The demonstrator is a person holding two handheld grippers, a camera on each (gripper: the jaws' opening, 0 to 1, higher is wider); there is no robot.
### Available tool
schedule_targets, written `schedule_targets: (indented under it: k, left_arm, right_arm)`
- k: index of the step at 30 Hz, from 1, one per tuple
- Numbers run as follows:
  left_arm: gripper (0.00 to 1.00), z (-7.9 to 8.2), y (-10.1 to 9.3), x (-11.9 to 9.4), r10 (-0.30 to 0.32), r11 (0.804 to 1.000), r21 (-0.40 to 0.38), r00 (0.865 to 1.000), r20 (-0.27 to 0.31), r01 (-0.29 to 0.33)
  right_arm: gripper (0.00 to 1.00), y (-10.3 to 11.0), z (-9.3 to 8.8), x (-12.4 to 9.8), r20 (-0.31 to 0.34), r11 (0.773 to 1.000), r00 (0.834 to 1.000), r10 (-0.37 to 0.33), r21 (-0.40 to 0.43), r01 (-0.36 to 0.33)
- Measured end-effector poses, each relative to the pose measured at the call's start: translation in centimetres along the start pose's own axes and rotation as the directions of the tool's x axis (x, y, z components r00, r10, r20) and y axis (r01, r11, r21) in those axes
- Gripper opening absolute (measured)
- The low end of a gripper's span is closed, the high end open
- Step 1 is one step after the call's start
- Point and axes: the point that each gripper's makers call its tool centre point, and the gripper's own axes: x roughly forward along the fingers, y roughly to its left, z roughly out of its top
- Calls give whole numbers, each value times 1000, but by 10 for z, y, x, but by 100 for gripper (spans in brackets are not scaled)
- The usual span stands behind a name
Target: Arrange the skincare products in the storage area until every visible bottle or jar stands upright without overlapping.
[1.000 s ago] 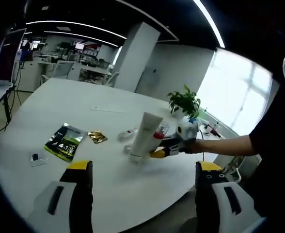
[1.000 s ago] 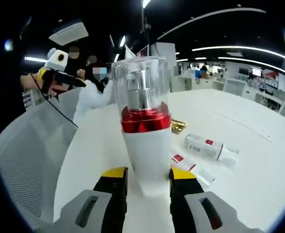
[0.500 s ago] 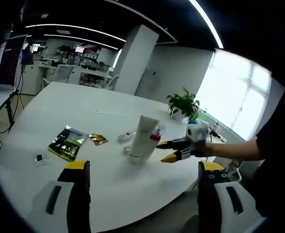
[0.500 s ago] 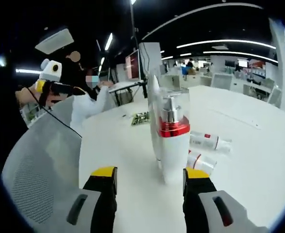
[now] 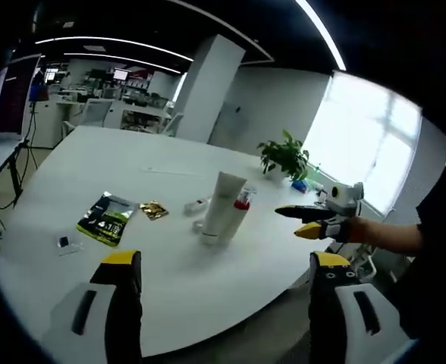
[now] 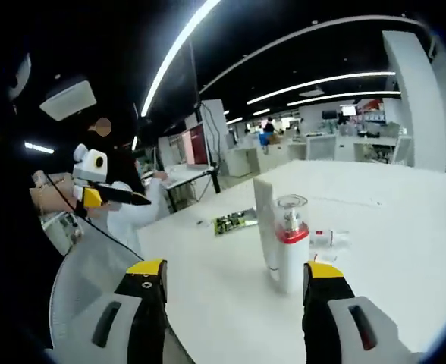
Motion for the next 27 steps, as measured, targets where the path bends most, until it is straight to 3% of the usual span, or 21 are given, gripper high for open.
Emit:
schedule_targets:
  k: [6, 12, 27]
  left_arm:
    - [84, -9, 3, 6, 3, 1000, 4, 1000, -31, -3]
    - [85, -6, 1, 9, -5, 1000, 17, 999, -38, 6]
    - [91, 2, 4, 14, -10, 998, 58, 997, -79, 15]
  right_arm:
    - [83, 8, -1, -16, 46, 997, 997, -56, 64, 53]
    - [99, 25, -6, -22, 72, 986, 993, -91, 149, 79]
    - [99, 23, -24, -6, 67, 966, 987, -146, 224, 127]
